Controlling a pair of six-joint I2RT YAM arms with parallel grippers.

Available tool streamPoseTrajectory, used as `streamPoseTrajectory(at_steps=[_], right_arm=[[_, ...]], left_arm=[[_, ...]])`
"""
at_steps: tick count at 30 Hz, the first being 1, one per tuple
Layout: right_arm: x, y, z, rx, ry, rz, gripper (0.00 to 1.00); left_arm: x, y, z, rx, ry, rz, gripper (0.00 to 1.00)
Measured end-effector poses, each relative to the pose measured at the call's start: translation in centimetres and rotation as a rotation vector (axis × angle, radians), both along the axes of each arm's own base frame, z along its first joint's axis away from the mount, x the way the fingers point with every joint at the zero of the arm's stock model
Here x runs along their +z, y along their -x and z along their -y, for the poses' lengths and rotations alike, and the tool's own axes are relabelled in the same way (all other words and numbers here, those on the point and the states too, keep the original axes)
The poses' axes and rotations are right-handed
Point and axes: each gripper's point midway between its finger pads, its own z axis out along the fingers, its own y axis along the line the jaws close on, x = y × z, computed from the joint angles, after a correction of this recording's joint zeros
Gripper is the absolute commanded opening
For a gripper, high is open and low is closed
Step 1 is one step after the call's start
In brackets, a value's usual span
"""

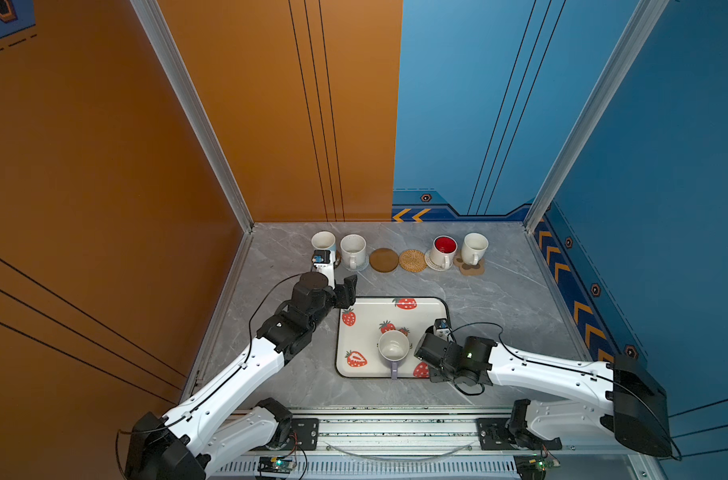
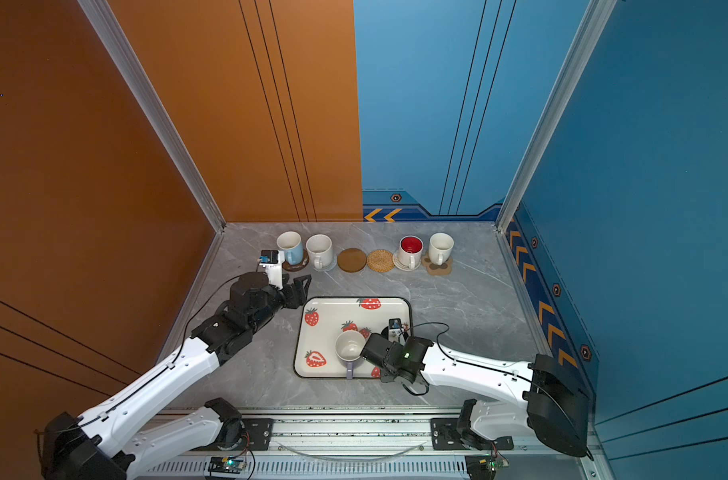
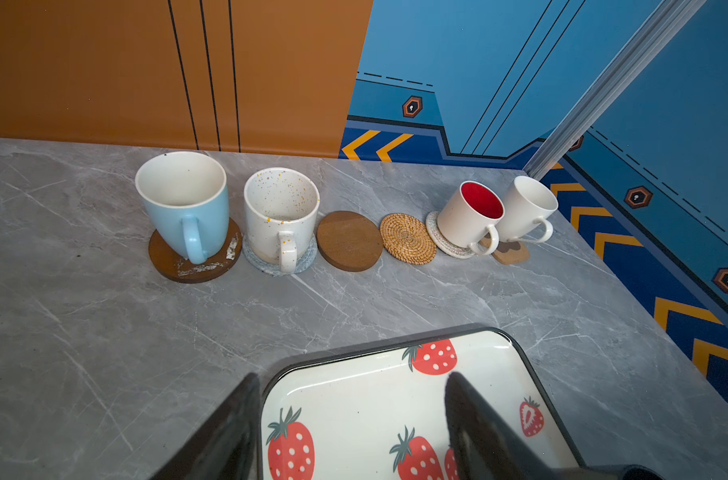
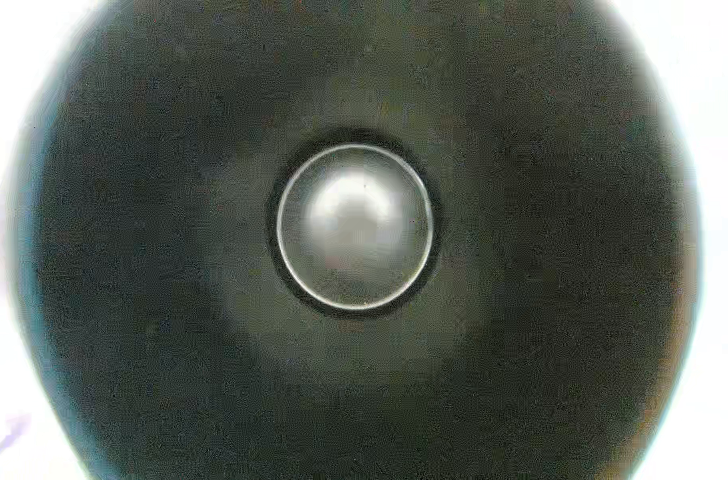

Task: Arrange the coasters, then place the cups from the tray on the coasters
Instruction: 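Close the right gripper on the black mug rim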

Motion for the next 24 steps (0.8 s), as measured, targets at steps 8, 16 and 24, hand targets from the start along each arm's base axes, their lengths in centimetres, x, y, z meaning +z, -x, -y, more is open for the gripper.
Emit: streamPoseTrajectory(at_steps=[8,16,24], right_arm=[[1.0,-0.6,-0.4,0.024,-0.001,0.024,0.00],[2.2,-2.1,-0.4,0.034,0.001,0.042,0.00],[3.5,-4.4,-0.6,0.058,0.005,0.040,0.00]], left_arm=[[-0.2,0.1,-0.2,0.005,0.005,-0.005,0.71],[-0.1,0.1,-0.4,0.012,0.008,-0.001,0.71],[-0.1,0.0,-0.6,0.019,0.015,-0.003,0.71]])
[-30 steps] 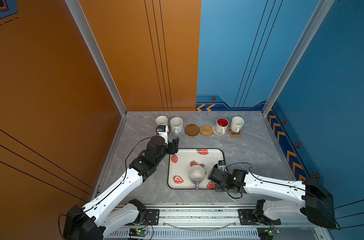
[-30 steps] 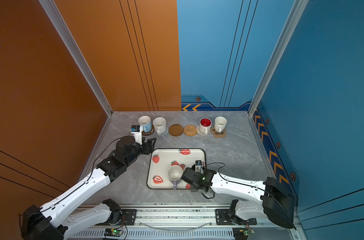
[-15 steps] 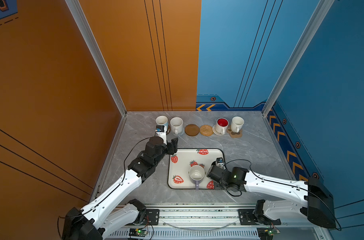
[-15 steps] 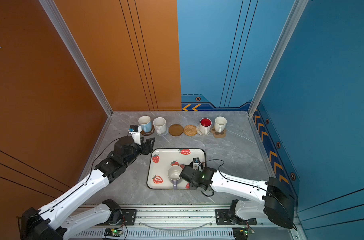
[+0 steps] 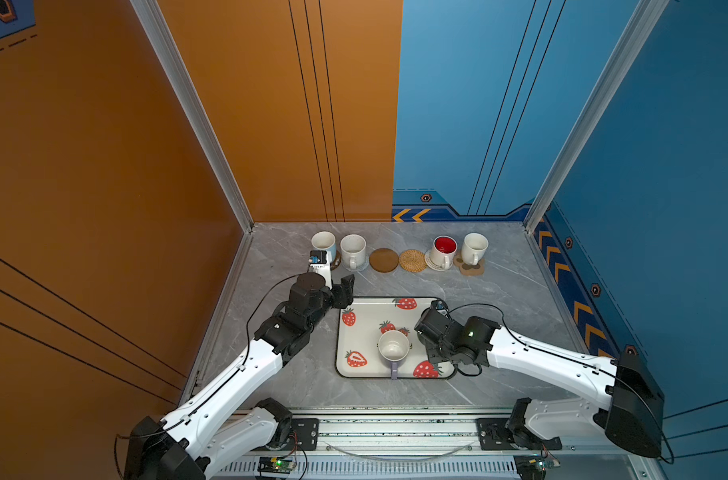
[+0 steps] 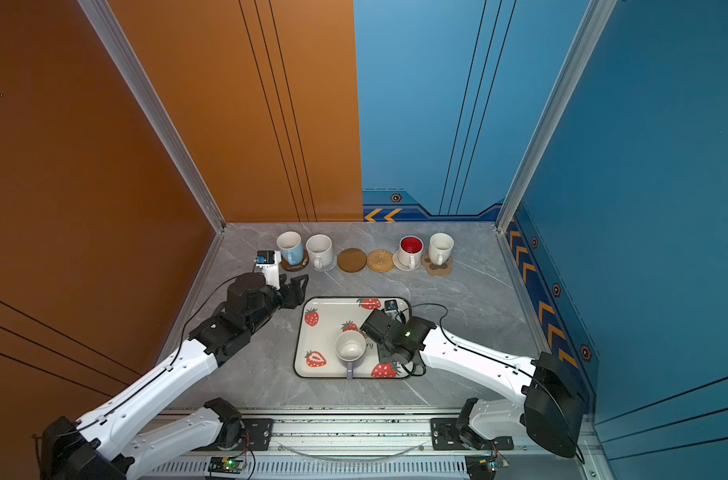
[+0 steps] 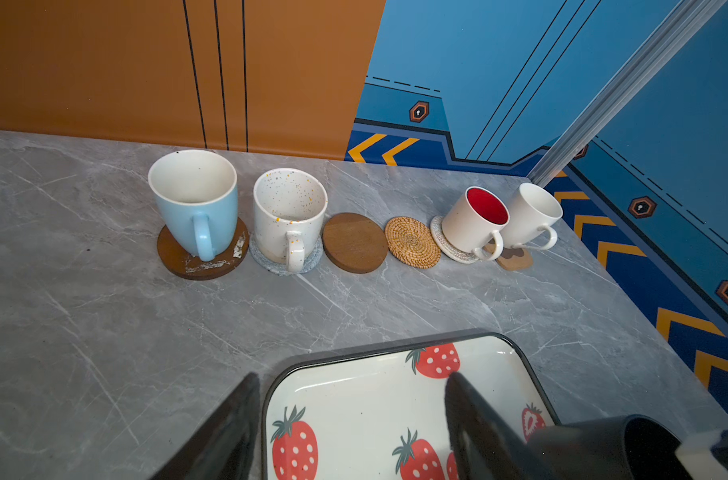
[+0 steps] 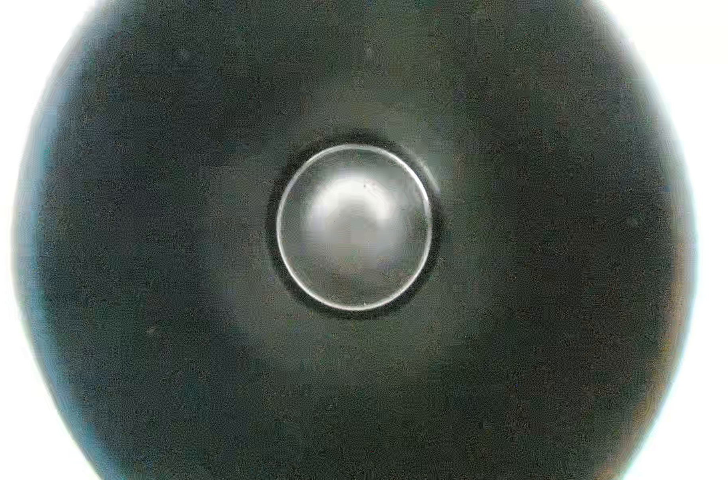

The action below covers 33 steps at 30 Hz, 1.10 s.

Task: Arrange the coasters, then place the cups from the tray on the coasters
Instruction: 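Close the right gripper on the black mug rim, then lift the black mug with the right gripper and carry it toward the woven rattan coaster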

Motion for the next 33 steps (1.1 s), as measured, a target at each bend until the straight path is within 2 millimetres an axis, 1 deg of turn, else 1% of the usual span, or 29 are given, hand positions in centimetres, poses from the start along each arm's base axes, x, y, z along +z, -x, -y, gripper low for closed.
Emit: streamPoseTrajectory(at_steps=[6,12,18,27,33], right_arm=[[1.1,-2.2,-0.8,0.028,-0.004,0.000,0.00],[1.8,-4.1,-1.6,0.067,0.000,-0.002,0.00],[2.7,-7.0,-2.7,0.098,-0.006,0.018,0.00],[2.7,-11.1,-2.0,0.075,0.012,0.033,0.00],[3.6,-14.5,-1.7,0.045,0.003,0.061,0.00]], left_arm=[[0.1,0.0,0.0,-0.001,0.002,0.002,0.71],[0.8,0.3,-0.4,0.005,0.013,0.020,0.71],[0.9,0.5,-0.6,0.009,0.020,0.021,0.71],[1.1,1.2,-1.0,0.010,0.023,0.025,0.71],[1.2,1.5,-1.3,0.016,0.023,0.027,0.71]])
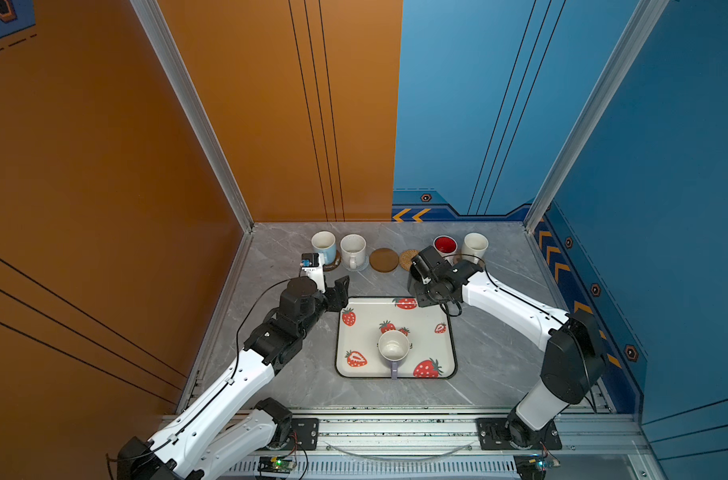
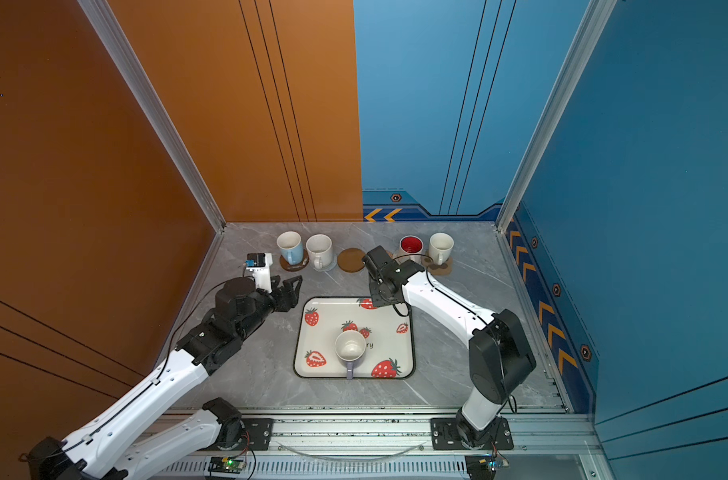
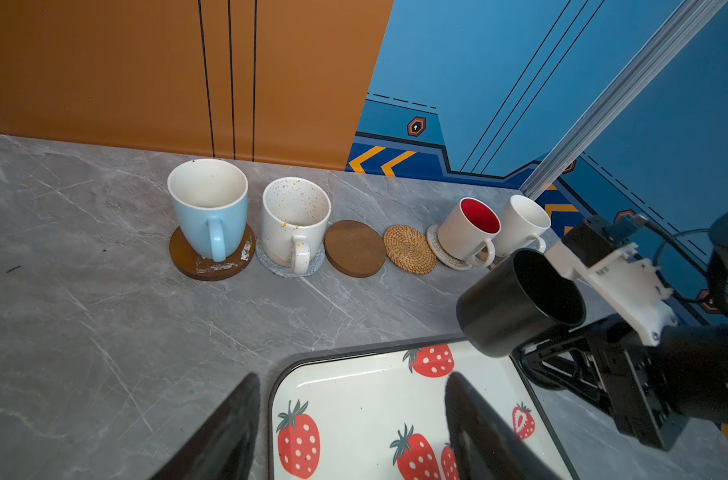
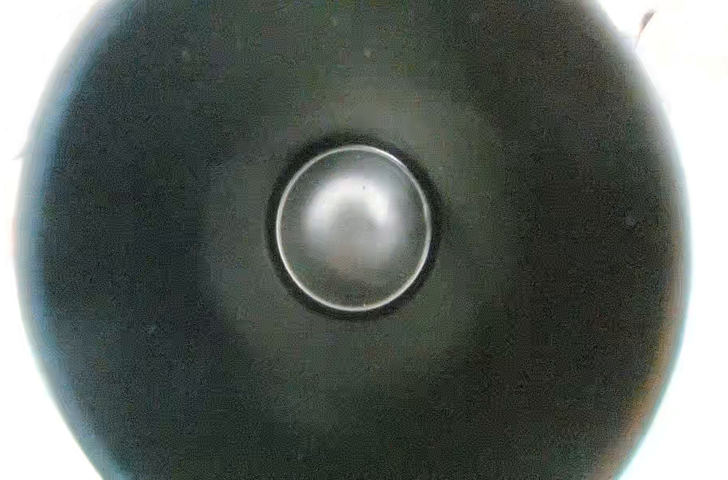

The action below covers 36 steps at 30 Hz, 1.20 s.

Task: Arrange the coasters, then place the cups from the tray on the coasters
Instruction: 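Lift the black mug with the right gripper and carry it toward the woven rattan coaster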

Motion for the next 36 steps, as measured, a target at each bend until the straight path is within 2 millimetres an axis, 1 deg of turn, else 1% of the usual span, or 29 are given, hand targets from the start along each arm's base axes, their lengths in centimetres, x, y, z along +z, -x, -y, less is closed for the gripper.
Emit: streamPoseTrajectory(at_steps=[4,7,13,22,27,36], right_arm=[[0.7,-2.3,-0.4,-0.005,-0.015,0.020,0.00],[0.8,-4.0,-0.8,-0.002,-0.018,0.035,0.00],[0.3,-7.2,-1.3,-0.001,-0.010,0.047,0.00],[-0.5,-11.2,-2.6,0.009,-0.009,0.063,0.00],[-1.1,-12.7,-2.7,0.008,-0.003,0.067,0.00],[-3.9,-14.2,-1.1,-0.026,0.026,0.022,0.00]], left_arm=[[0.1,0.1,-0.2,0.003,0.000,0.002,0.71],[0.1,0.2,-0.3,0.007,0.001,0.005,0.71],[-0.1,0.2,-0.7,0.018,-0.005,-0.004,0.71],[-0.2,0.3,-1.0,0.025,-0.009,-0.009,0.71],[-0.2,0.3,-1.1,0.028,-0.010,-0.009,0.71],[-0.3,0.3,-1.4,0.042,-0.014,-0.010,0.71]])
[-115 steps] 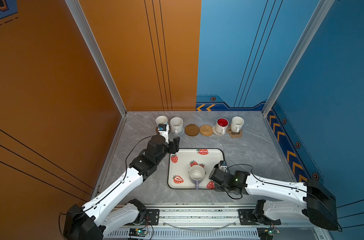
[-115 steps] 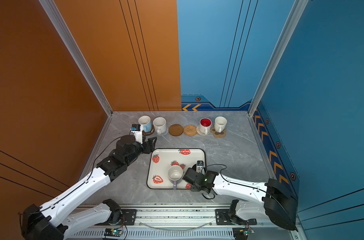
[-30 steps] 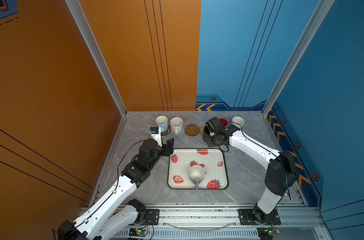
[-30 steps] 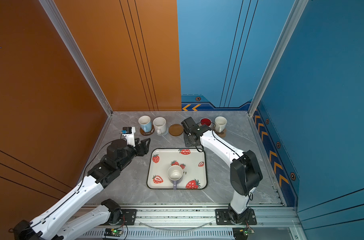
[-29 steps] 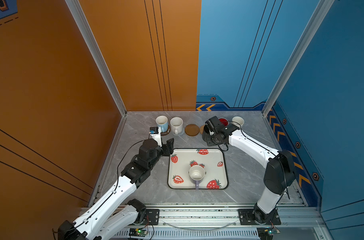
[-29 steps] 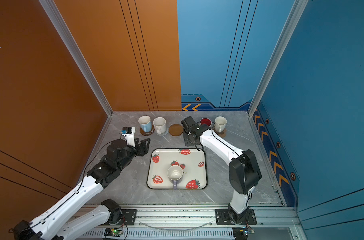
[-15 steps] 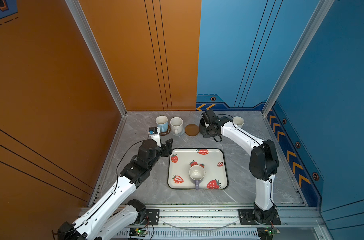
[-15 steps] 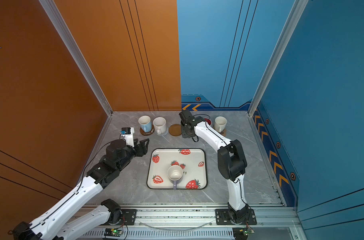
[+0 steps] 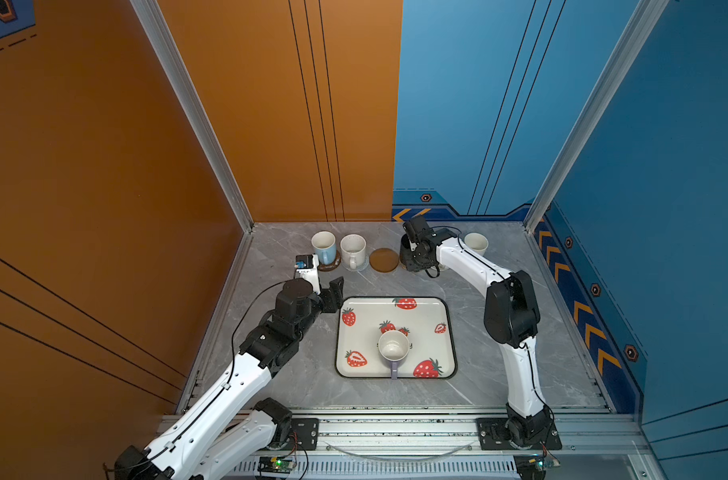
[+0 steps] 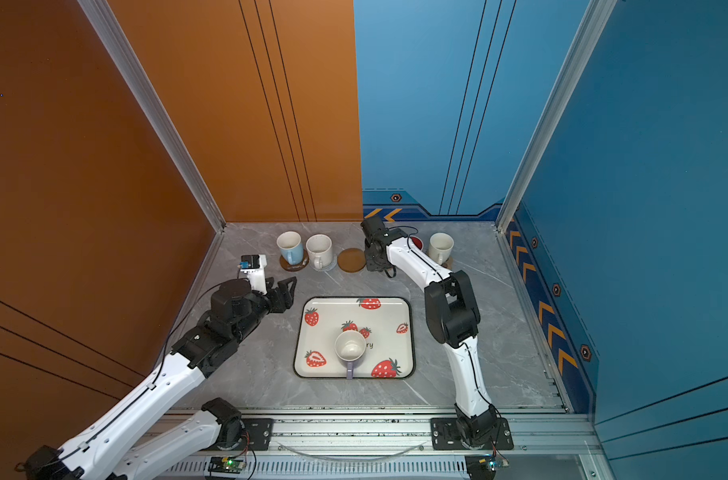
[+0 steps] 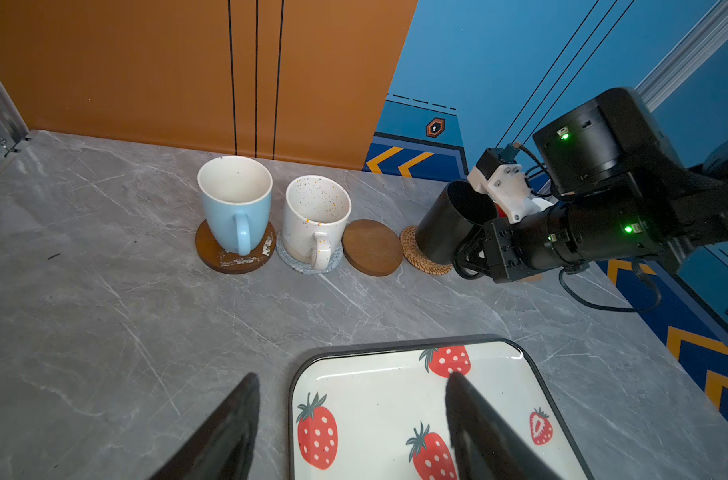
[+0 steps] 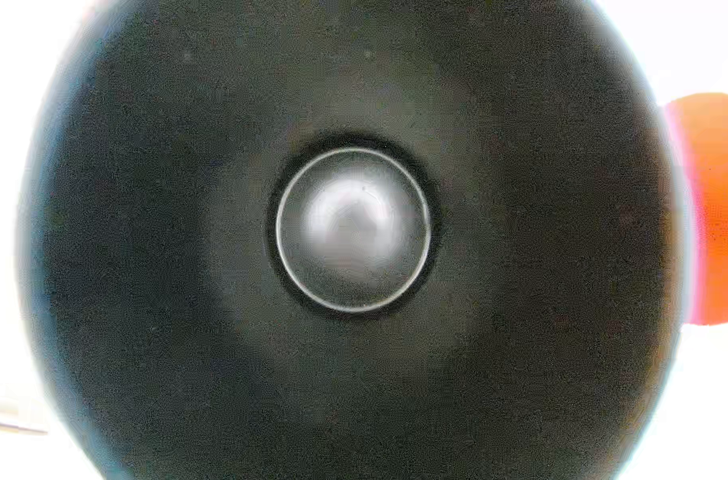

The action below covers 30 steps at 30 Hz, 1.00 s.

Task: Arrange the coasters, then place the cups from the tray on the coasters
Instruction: 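Lift the black mug with the right gripper and carry it toward the woven rattan coaster, then lower the black mug onto the woven rattan coaster with the right gripper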

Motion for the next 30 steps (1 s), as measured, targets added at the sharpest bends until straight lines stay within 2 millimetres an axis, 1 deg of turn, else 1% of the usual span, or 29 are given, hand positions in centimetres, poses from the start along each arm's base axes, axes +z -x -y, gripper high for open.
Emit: streamPoseTrajectory(at_steps=[4,11,20,24,30], right_arm=[[-0.8,-0.2,0.6,-0.005,0.011,-0.015,0.00],[-1.4,-0.8,0.9,-0.007,0.018,-0.020,0.00],[-2.8,-1.1,1.5,-0.019,0.029,-0.042,0.00],[-2.9,-1.2,1.7,-0.023,0.029,-0.043,0.00],[-2.3,-1.6,1.5,-0.023,0.021,-0.027,0.00]], left_arm=[[-0.2,0.0,-0.1,0.004,-0.006,-0.007,0.71],[-0.3,0.0,-0.4,0.014,-0.008,-0.010,0.71],[-0.3,-0.1,-0.5,0.017,-0.008,-0.010,0.71],[-0.3,-0.1,-0.5,0.017,-0.008,-0.010,0.72],[-0.3,-0.1,-0.5,0.017,-0.008,-0.010,0.72]])
